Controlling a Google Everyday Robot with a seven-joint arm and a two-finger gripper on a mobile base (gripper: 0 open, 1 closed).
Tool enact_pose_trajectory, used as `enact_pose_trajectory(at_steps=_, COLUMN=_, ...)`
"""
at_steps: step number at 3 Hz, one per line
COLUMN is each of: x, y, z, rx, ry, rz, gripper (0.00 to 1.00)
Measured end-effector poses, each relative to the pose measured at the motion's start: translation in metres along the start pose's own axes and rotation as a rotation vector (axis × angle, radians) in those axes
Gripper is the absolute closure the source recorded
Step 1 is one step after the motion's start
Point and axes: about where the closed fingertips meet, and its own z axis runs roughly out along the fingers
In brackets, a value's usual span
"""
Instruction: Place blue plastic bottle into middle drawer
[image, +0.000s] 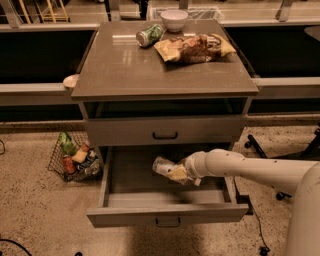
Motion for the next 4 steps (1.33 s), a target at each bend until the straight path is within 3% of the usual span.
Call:
enact_pose_trajectory(at_steps=2, x=0.016, y=-0.025, z=0.037, rx=-0.055, ry=-0.049, rz=0.053, gripper=1.00)
enact_pose_trajectory(at_steps=4, x=0.017, y=-0.029, z=0.052, rx=-0.103, ry=-0.075, rz=0.070, gripper=0.59)
